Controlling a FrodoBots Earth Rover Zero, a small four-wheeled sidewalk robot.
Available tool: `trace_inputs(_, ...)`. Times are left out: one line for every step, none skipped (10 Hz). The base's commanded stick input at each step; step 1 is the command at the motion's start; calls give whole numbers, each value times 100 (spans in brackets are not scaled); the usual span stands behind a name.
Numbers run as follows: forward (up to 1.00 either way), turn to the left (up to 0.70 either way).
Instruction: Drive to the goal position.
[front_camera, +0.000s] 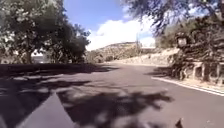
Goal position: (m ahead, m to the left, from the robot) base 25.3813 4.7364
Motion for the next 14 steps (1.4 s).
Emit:
trace_inputs(70,0)
trace_inputs(70,0)
trace_inputs(70,0)
trace_inputs(70,0)
trace_inputs(70,0)
trace_inputs(70,0)
trace_inputs(70,0)
trace_inputs(70,0)
trace_inputs(70,0)
trace_inputs(70,0)
trace_inputs(70,0)
trace_inputs(70,0)
trace_inputs(70,0)
trace_inputs(70,-13)
